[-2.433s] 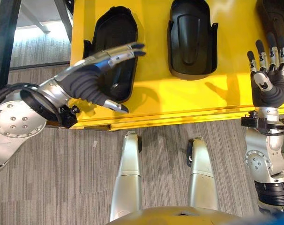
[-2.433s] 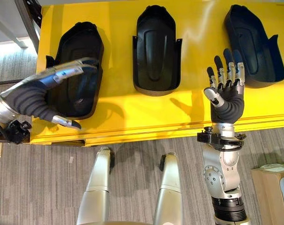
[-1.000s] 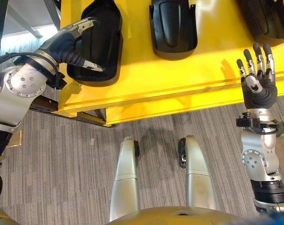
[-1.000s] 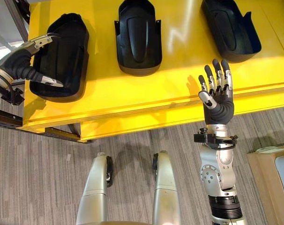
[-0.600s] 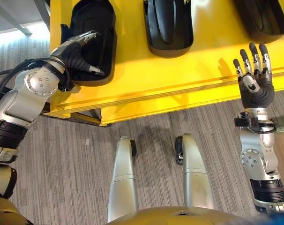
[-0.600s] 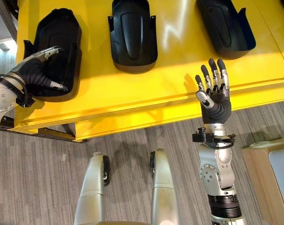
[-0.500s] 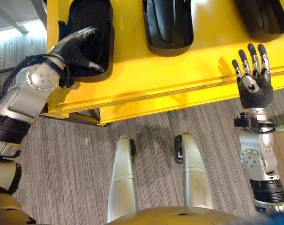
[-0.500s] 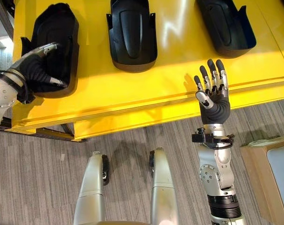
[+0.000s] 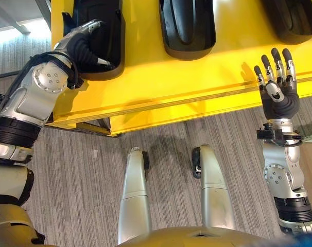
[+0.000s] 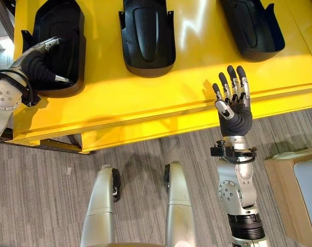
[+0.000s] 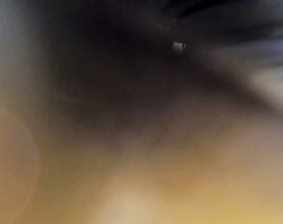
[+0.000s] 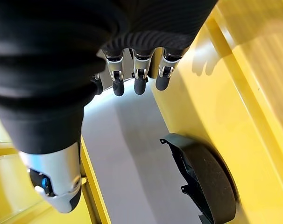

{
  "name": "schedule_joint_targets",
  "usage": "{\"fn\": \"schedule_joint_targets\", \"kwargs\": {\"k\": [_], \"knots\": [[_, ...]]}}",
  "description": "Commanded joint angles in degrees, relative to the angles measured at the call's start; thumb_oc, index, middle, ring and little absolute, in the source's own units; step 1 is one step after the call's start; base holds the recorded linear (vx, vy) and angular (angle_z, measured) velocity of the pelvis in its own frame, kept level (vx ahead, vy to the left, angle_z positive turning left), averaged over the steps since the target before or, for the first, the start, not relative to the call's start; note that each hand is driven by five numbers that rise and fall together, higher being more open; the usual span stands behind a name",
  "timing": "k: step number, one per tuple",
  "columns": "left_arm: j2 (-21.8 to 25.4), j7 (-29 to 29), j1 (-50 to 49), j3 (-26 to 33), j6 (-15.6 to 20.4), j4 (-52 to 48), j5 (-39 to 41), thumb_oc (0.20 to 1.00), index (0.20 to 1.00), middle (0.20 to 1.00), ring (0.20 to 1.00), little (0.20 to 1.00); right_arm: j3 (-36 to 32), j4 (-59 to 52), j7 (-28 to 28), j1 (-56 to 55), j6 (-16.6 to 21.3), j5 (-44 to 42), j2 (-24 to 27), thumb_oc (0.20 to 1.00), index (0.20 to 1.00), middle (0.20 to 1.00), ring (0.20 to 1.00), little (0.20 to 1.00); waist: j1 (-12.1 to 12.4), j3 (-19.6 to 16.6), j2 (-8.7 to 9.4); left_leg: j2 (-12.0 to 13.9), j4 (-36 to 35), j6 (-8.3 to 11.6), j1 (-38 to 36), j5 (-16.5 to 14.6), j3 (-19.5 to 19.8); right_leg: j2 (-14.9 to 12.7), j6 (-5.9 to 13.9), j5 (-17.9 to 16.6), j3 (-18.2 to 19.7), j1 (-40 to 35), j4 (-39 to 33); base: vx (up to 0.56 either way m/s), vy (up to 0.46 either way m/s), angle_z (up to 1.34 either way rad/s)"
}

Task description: Move parts from the plastic box to the shelf.

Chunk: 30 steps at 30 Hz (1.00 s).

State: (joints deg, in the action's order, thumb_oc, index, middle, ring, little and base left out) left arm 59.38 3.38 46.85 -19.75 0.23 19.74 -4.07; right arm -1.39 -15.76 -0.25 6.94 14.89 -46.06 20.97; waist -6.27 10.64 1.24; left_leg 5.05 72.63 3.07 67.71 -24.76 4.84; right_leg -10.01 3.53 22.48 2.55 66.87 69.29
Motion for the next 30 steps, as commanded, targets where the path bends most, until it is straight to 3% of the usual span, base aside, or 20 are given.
{"fn": "schedule_joint_targets", "kwargs": {"k": [1, 12, 30], "knots": [[0.30, -1.69, 6.76, -0.90, -1.95, 7.80, -2.28, 1.000, 1.000, 1.000, 1.000, 1.000, -1.44, -4.71, 0.88, 2.09, 2.39, -1.14, 1.30, 1.000, 1.000, 1.000, 1.000, 1.000, -1.40, 1.31, -0.59, -0.73, -5.79, -1.51, -1.44, 2.27, -0.97, -1.90, -0.42, 2.09, 0.44, -2.10, -1.32, 0.00, 0.000, 0.00], [-0.93, -5.17, 11.03, -1.47, -2.17, 15.21, 0.69, 1.000, 1.000, 1.000, 1.000, 1.000, -1.42, -4.70, 0.77, 1.79, 2.97, -1.30, 1.77, 1.000, 1.000, 1.000, 1.000, 1.000, -1.79, 0.91, -0.44, -0.59, -5.44, -1.48, -1.15, 2.14, -1.01, -1.98, -0.30, 2.02, 0.49, -1.89, -1.22, 0.00, 0.000, 0.00], [3.33, -4.70, 25.61, -13.69, -0.81, 17.78, -5.26, 1.000, 1.000, 1.000, 1.000, 1.000, -1.47, -4.34, 2.45, 0.57, 3.55, -2.47, 3.44, 1.000, 1.000, 1.000, 1.000, 1.000, -2.25, 0.33, -0.51, -0.43, -4.94, -1.56, -0.74, 1.97, -1.32, -2.18, 0.08, 1.84, 0.71, -1.53, -0.95, 0.00, 0.000, 0.00]]}}
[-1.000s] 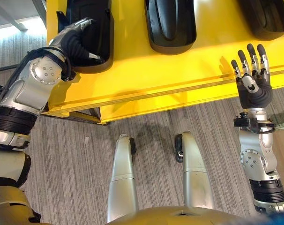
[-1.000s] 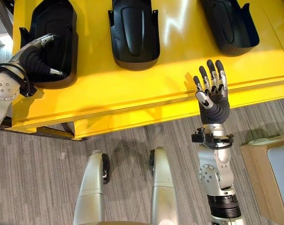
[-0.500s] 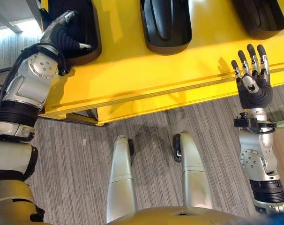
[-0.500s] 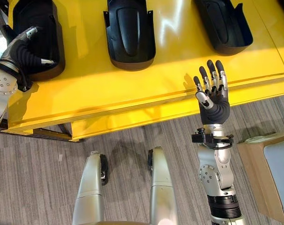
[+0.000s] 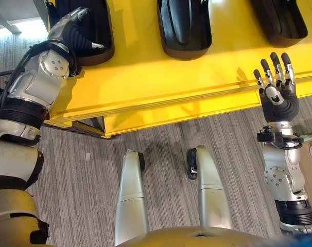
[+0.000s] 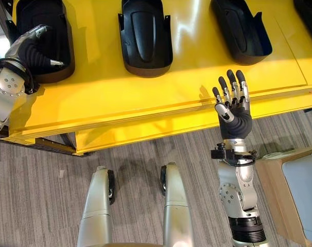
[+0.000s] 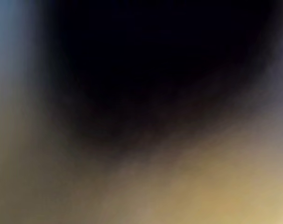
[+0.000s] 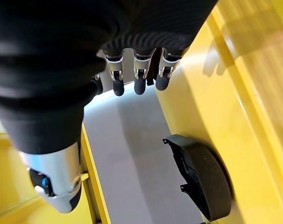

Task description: Move parts from the plastic box to the shelf.

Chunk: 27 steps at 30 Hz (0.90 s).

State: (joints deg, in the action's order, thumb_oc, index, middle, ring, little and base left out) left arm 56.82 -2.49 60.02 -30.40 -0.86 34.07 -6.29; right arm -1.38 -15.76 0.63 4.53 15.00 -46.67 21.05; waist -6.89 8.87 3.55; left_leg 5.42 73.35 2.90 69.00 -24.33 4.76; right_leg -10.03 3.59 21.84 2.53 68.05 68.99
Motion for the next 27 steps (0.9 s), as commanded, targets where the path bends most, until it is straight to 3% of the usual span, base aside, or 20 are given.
{"fn": "schedule_joint_targets", "kwargs": {"k": [1, 4, 12, 19, 27], "knots": [[6.33, 1.14, 12.95, -3.52, 0.42, 2.96, -3.43, 1.000, 1.000, 1.000, 1.000, 1.000, -1.50, -4.24, 1.55, 2.92, 3.50, -1.81, 3.50, 1.000, 1.000, 1.000, 1.000, 1.000, -1.62, 2.03, -2.88, -0.75, -5.69, -1.35, -2.07, 1.58, -1.31, -2.21, 0.05, 2.48, 0.74, -2.74, -0.67, 0.00, 0.000, 0.00], [7.73, 1.71, 14.47, -5.51, 0.98, 0.24, -5.87, 1.000, 1.000, 1.000, 1.000, 1.000, -1.65, -4.26, 2.06, 2.98, 3.44, -1.94, 3.63, 1.000, 1.000, 1.000, 1.000, 1.000, -1.53, 1.98, -2.97, -0.76, -5.80, -1.31, -2.17, 1.57, -1.34, -2.28, 0.15, 2.49, 0.75, -2.85, -0.73, 0.00, 0.000, 0.00], [13.16, 3.40, 14.32, -4.26, 2.90, -6.61, -2.72, 1.000, 1.000, 1.000, 1.000, 1.000, -2.01, -3.84, 3.01, 3.35, 3.17, -2.00, 3.92, 1.000, 1.000, 1.000, 1.000, 1.000, -0.79, 1.70, -3.43, -0.95, -5.95, -1.31, -2.27, 1.70, -1.25, -2.37, 0.02, 2.55, 0.73, -3.11, -0.78, 0.00, 0.001, 0.00], [16.56, 2.34, 19.37, -5.94, 5.65, -6.07, 6.49, 1.000, 1.000, 1.000, 1.000, 1.000, -2.60, -2.87, 3.88, 4.05, 3.53, -2.05, 4.78, 1.000, 1.000, 1.000, 1.000, 1.000, -0.37, 1.27, -3.96, -0.91, -6.32, -1.20, -2.46, 2.11, -1.34, -2.35, 0.05, 2.40, 0.61, -3.36, -1.12, 0.00, 0.000, 0.00], [21.37, -0.22, 30.06, -13.52, 10.74, -6.70, 19.59, 1.000, 1.000, 1.000, 1.000, 1.000, -4.18, -2.35, 4.56, 3.36, 4.70, -1.84, 5.72, 1.000, 1.000, 1.000, 1.000, 1.000, 0.28, 0.29, -4.94, -1.00, -6.48, -1.04, -2.51, 2.38, -1.44, -2.68, 0.29, 2.26, 0.59, -3.53, -1.45, 0.00, 0.000, 0.00]]}}
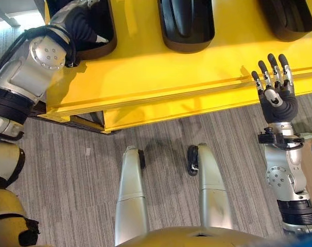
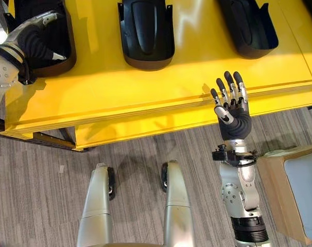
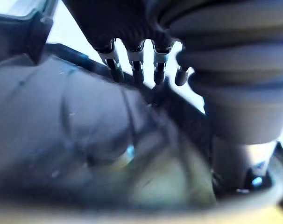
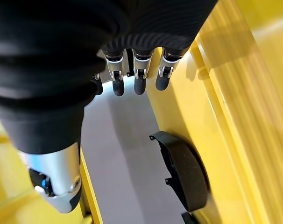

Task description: Move parts from the plastic box to the shelf.

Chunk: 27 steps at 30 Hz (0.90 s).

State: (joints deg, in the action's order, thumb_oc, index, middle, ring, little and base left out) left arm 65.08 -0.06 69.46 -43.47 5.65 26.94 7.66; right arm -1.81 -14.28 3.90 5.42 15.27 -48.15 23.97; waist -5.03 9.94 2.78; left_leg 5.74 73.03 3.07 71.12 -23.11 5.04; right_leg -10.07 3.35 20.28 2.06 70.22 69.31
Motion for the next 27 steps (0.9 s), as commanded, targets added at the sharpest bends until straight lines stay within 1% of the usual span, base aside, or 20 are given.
{"fn": "schedule_joint_targets", "kwargs": {"k": [1, 5, 6, 7, 8, 10, 15, 16, 19, 20, 21, 22, 23, 25, 27], "knots": [[13.11, -2.65, 20.91, -0.76, 4.28, 0.52, 5.73, 1.000, 1.000, 1.000, 1.000, 1.000, -3.76, -3.82, 1.30, 2.48, 4.44, -0.37, 2.74, 1.000, 1.000, 1.000, 1.000, 1.000, -1.59, -0.78, -4.11, -1.33, -6.15, -1.21, -4.61, 1.16, -1.72, -2.65, 0.53, 3.82, 1.04, -5.69, -1.76, 0.00, 0.000, 0.00], [15.62, -3.80, 28.00, -6.90, 4.77, 3.18, 5.81, 1.000, 1.000, 1.000, 1.000, 1.000, -4.59, -3.74, 1.66, 1.91, 4.82, -0.41, 3.84, 1.000, 1.000, 1.000, 1.000, 1.000, -1.32, -1.41, -4.63, -1.28, -6.33, -1.12, -4.52, 1.38, -1.75, -2.85, 0.77, 3.62, 1.04, -5.77, -2.24, 0.00, 0.001, 0.01], [15.57, -3.77, 28.59, -7.47, 4.83, 3.35, 5.90, 1.000, 1.000, 1.000, 1.000, 1.000, -4.60, -3.73, 1.68, 1.95, 4.83, -0.44, 3.74, 1.000, 1.000, 1.000, 1.000, 1.000, -1.32, -1.39, -4.53, -1.28, -6.35, -1.12, -4.51, 1.40, -1.73, -2.85, 0.78, 3.60, 1.01, -5.77, -2.27, 0.00, 0.000, 0.00], [16.21, -4.22, 29.84, -8.53, 4.63, 3.62, 4.51, 1.000, 1.000, 1.000, 1.000, 1.000, -4.71, -3.75, 1.83, 1.74, 4.80, -0.47, 4.13, 1.000, 1.000, 1.000, 1.000, 1.000, -1.27, -1.56, -4.77, -1.26, -6.40, -1.12, -4.53, 1.43, -1.73, -2.88, 0.80, 3.61, 1.07, -5.76, -2.27, 0.00, 0.000, 0.00], [16.72, -4.81, 32.27, -10.83, 4.66, 3.99, 2.96, 1.000, 1.000, 1.000, 1.000, 1.000, -4.79, -3.77, 2.02, 1.61, 4.77, -0.53, 4.06, 1.000, 1.000, 1.000, 1.000, 1.000, -1.19, -1.64, -4.67, -1.23, -6.42, -1.10, -4.54, 1.42, -1.75, -2.97, 0.85, 3.62, 1.04, -5.71, -2.22, 0.00, 0.000, 0.00], [17.60, -5.39, 35.08, -13.63, 4.76, 4.69, 1.55, 1.000, 1.000, 1.000, 1.000, 1.000, -4.56, -3.66, 2.17, 1.63, 4.82, -0.67, 4.14, 1.000, 1.000, 1.000, 1.000, 1.000, -1.03, -1.74, -4.66, -1.22, -6.48, -1.10, -4.57, 1.42, -1.73, -2.98, 0.99, 3.60, 1.11, -5.70, -2.24, 0.00, 0.000, 0.00], [19.27, -7.18, 40.65, -18.39, 5.68, 3.41, -1.41, 1.000, 1.000, 1.000, 1.000, 1.000, -4.85, -3.80, 2.93, 1.02, 4.82, -0.99, 4.89, 1.000, 1.000, 1.000, 1.000, 1.000, -0.71, -2.23, -4.81, -1.18, -6.38, -1.05, -4.40, 1.32, -1.78, -3.17, 1.15, 3.69, 1.13, -5.64, -2.12, 0.00, 0.000, 0.00], [19.73, -7.67, 41.52, -19.05, 6.12, 2.54, -1.45, 1.000, 1.000, 1.000, 1.000, 1.000, -4.93, -3.79, 3.05, 1.03, 4.85, -0.91, 4.76, 1.000, 1.000, 1.000, 1.000, 1.000, -0.65, -2.33, -4.61, -1.17, -6.38, -1.06, -4.32, 1.29, -1.77, -3.14, 1.16, 3.65, 1.09, -5.62, -2.17, 0.00, 0.000, 0.00], [21.66, -9.04, 42.28, -19.17, 6.63, -0.31, -1.80, 1.000, 1.000, 1.000, 1.000, 1.000, -5.26, -4.10, 3.25, 0.71, 5.05, -0.78, 4.62, 1.000, 1.000, 1.000, 1.000, 1.000, -0.49, -2.54, -4.44, -1.19, -6.34, -0.99, -4.10, 1.21, -1.74, -3.16, 1.21, 3.61, 1.16, -5.51, -2.28, 0.00, 0.000, 0.00], [22.85, -10.65, 41.83, -18.29, 7.18, -2.70, -2.81, 1.000, 1.000, 1.000, 1.000, 1.000, -5.27, -4.11, 3.16, 0.60, 5.13, -0.62, 4.43, 1.000, 1.000, 1.000, 1.000, 1.000, -0.39, -2.52, -4.14, -1.14, -6.46, -0.94, -4.09, 1.22, -1.75, -3.13, 1.18, 3.66, 1.20, -5.50, -2.36, 0.00, 0.000, 0.00], [22.96, -10.70, 41.47, -17.93, 7.10, -2.90, -2.90, 1.000, 1.000, 1.000, 1.000, 1.000, -5.25, -4.12, 3.15, 0.61, 5.12, -0.60, 4.43, 1.000, 1.000, 1.000, 1.000, 1.000, -0.40, -2.51, -4.13, -1.13, -6.47, -0.94, -4.11, 1.22, -1.76, -3.13, 1.17, 3.66, 1.21, -5.50, -2.36, 0.00, 0.000, 0.00], [23.88, -11.34, 40.98, -17.22, 7.87, -5.37, -3.04, 1.000, 1.000, 1.000, 1.000, 1.000, -5.35, -4.19, 3.11, 0.56, 5.17, -0.46, 4.18, 1.000, 1.000, 1.000, 1.000, 1.000, -0.27, -2.51, -3.86, -1.15, -6.56, -0.92, -4.09, 1.19, -1.72, -3.10, 1.16, 3.65, 1.22, -5.51, -2.46, 0.00, 0.000, 0.00], [24.84, -12.16, 39.43, -15.23, 8.72, -7.42, -1.89, 1.000, 1.000, 1.000, 1.000, 1.000, -5.30, -4.33, 3.10, 0.70, 5.26, -0.38, 3.54, 1.000, 1.000, 1.000, 1.000, 1.000, -0.20, -2.45, -3.35, -1.19, -6.58, -0.89, -4.08, 1.18, -1.72, -3.06, 1.11, 3.65, 1.19, -5.49, -2.43, 0.00, 0.000, 0.00], [26.96, -13.26, 32.30, -8.56, 9.78, -12.06, -1.83, 1.000, 1.000, 1.000, 1.000, 1.000, -5.38, -4.60, 2.68, 0.58, 5.60, 0.17, 2.50, 1.000, 1.000, 1.000, 1.000, 1.000, 0.04, -2.27, -2.35, -1.19, -6.79, -0.82, -4.11, 1.26, -1.77, -3.05, 1.01, 3.54, 1.26, -5.41, -2.52, 0.00, 0.000, 0.00], [27.53, -15.44, 26.31, -2.67, 11.41, -16.04, -1.02, 1.000, 1.000, 1.000, 1.000, 1.000, -5.37, -4.79, 2.36, 0.69, 5.73, 0.80, 0.60, 1.000, 1.000, 1.000, 1.000, 1.000, 0.56, -2.07, -0.64, -1.19, -6.85, -0.83, -4.08, 1.30, -1.61, -3.04, 0.85, 3.55, 1.14, -5.35, -2.54, 0.00, 0.000, 0.00]]}}
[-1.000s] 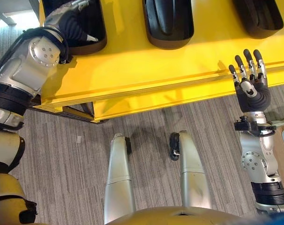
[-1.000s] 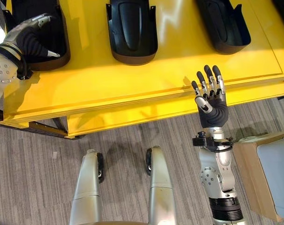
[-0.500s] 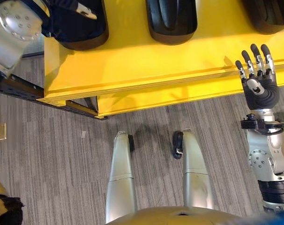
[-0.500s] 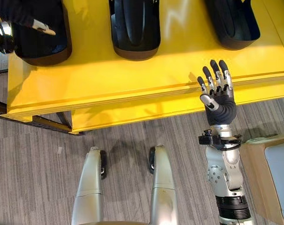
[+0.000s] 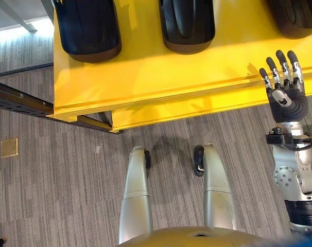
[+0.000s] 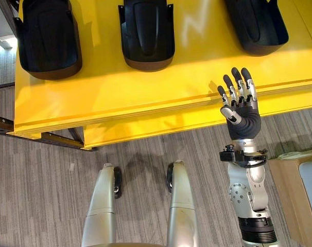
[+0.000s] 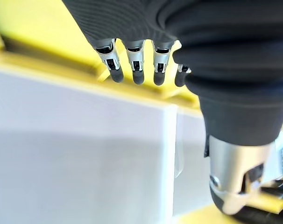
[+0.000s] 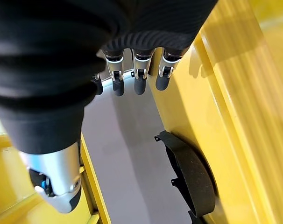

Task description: Move parts from the plastic box to the shelf.

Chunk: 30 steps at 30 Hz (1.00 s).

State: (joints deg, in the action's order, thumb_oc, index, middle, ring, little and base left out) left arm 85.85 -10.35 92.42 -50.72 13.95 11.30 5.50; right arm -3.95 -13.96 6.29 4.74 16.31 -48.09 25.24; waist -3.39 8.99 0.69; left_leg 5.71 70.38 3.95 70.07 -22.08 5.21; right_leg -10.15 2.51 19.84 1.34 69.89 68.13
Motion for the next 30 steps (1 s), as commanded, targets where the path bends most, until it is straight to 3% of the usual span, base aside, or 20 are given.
{"fn": "schedule_joint_targets", "kwargs": {"k": [1, 3, 4, 5, 6, 7, 8, 10, 15, 19, 23, 30], "knots": [[6.26, -5.52, -6.41, 13.85, 3.15, -3.40, -0.33, 1.000, 1.000, 1.000, 1.000, 1.000, -3.69, -5.17, -0.54, 1.00, 4.76, 1.03, -0.44, 1.000, 1.000, 1.000, 1.000, 1.000, -0.54, -1.18, 1.43, -1.16, -4.34, -1.68, -3.17, 0.33, -1.93, -2.96, 1.61, 4.03, 1.99, -4.99, -1.30, 0.00, 0.000, 0.00], [4.04, -6.58, -14.53, 20.97, 5.72, -7.98, 1.04, 1.000, 1.000, 1.000, 1.000, 1.000, -4.81, -5.58, -1.19, 1.14, 5.20, 1.78, -2.64, 1.000, 1.000, 1.000, 1.000, 1.000, 0.63, -0.75, 3.76, -1.39, -4.55, -1.67, -3.16, 0.41, -1.66, -2.90, 1.43, 4.06, 1.78, -5.08, -1.40, 0.00, 0.000, 0.00], [1.13, -6.57, -27.54, 33.14, 6.14, -10.71, 0.15, 1.000, 1.000, 1.000, 1.000, 1.000, -5.63, -5.68, -1.74, 0.60, 5.21, 2.23, -1.83, 1.000, 1.000, 1.000, 1.000, 1.000, 1.57, -0.81, 3.03, -1.36, -4.81, -1.62, -3.49, 0.55, -1.93, -2.86, 1.31, 4.06, 2.00, -5.13, -1.36, -0.02, -0.012, -0.06], [-1.11, -6.69, -33.30, 37.78, 7.33, -12.82, 0.33, 1.000, 1.000, 1.000, 1.000, 1.000, -6.49, -6.05, -2.21, 0.89, 5.62, 2.64, -2.21, 1.000, 1.000, 1.000, 1.000, 1.000, 2.29, -0.63, 3.51, -1.52, -5.08, -1.61, -3.54, 0.65, -1.73, -2.74, 1.19, 4.00, 1.94, -5.18, -1.52, -0.02, -0.010, -0.06], [-2.00, -6.54, -38.02, 42.47, 7.25, -13.99, -0.10, 1.000, 1.000, 1.000, 1.000, 1.000, -6.52, -6.18, -2.28, 0.67, 5.56, 2.78, -1.39, 1.000, 1.000, 1.000, 1.000, 1.000, 2.38, -0.69, 2.72, -1.46, -5.17, -1.60, -3.69, 0.70, -1.86, -2.68, 1.16, 3.95, 2.07, -5.20, -1.56, -0.03, -0.010, -0.04], [-11.49, -7.24, -59.54, 61.00, 7.86, -23.46, -4.75, 1.000, 1.000, 1.000, 1.000, 1.000, -5.55, -6.74, -3.62, 1.65, 6.26, 3.57, 0.81, 1.000, 1.000, 1.000, 1.000, 1.000, 1.62, -0.47, 0.72, -1.31, -5.49, -1.57, -4.08, 0.69, -1.79, -2.32, 0.87, 3.81, 1.96, -5.46, -1.94, 0.00, 0.000, 0.00], [-12.31, -7.08, -62.46, 63.79, 7.58, -24.79, -5.07, 1.000, 1.000, 1.000, 1.000, 1.000, -5.12, -6.80, -3.69, 1.73, 6.24, 3.65, 1.35, 1.000, 1.000, 1.000, 1.000, 1.000, 1.23, -0.51, 0.20, -1.26, -5.52, -1.57, -4.16, 0.69, -1.81, -2.27, 0.85, 3.78, 1.99, -5.51, -1.98, -0.03, -0.007, -0.04], [-19.03, -9.23, -70.44, 69.70, 7.02, -29.19, -10.49, 1.000, 1.000, 1.000, 1.000, 1.000, -3.41, -7.11, -4.82, 2.70, 6.91, 4.20, 2.07, 1.000, 1.000, 1.000, 1.000, 1.000, -0.25, -0.34, -0.27, -1.22, -5.59, -1.53, -4.33, 0.71, -1.62, -2.13, 0.70, 3.70, 1.79, -5.65, -2.08, -0.01, -0.003, 0.03], [-30.97, -12.79, -79.42, 70.38, 6.32, -36.36, -23.92, 1.000, 1.000, 1.000, 1.000, 1.000, -3.09, -8.65, -7.33, 3.09, 8.65, 5.97, 1.69, 1.000, 1.000, 1.000, 1.000, 1.000, -1.27, 0.19, 0.38, -1.17, -6.22, -1.64, -4.81, 0.83, -1.46, -1.95, 0.53, 3.64, 1.34, -6.32, -2.71, -0.01, -0.006, 0.03], [-38.10, -14.56, -84.96, 68.22, 7.18, -39.69, -28.85, 1.000, 1.000, 1.000, 1.000, 1.000, -3.43, -9.76, -9.36, 2.83, 10.10, 7.45, 1.00, 1.000, 1.000, 1.000, 1.000, 1.000, -1.39, 0.69, 0.88, -1.19, -6.97, -1.81, -5.14, 1.04, -1.35, -1.91, 0.56, 3.27, 1.08, -6.76, -3.44, 0.00, 0.000, 0.00], [-41.48, -17.91, -87.89, 63.46, 7.08, -39.97, -35.54, 1.000, 1.000, 1.000, 1.000, 1.000, -3.04, -10.16, -11.63, 2.68, 11.67, 8.88, 0.32, 1.000, 1.000, 1.000, 1.000, 1.000, -1.78, 0.88, 1.30, -1.03, -7.49, -1.92, -5.35, 1.28, -1.18, -1.87, 0.69, 3.05, 0.89, -7.13, -4.02, 0.00, -0.009, 0.00], [-40.48, -22.63, -89.19, 54.20, 8.65, -39.44, -42.34, 1.000, 1.000, 1.000, 1.000, 1.000, -1.34, -10.24, -14.11, 2.62, 14.39, 9.28, -0.06, 1.000, 1.000, 1.000, 1.000, 1.000, -2.20, 1.29, 1.69, -0.77, -7.77, -2.06, -5.57, 1.40, -1.12, -1.77, 0.91, 3.02, 0.71, -7.46, -4.20, 0.00, -0.011, 0.00]]}}
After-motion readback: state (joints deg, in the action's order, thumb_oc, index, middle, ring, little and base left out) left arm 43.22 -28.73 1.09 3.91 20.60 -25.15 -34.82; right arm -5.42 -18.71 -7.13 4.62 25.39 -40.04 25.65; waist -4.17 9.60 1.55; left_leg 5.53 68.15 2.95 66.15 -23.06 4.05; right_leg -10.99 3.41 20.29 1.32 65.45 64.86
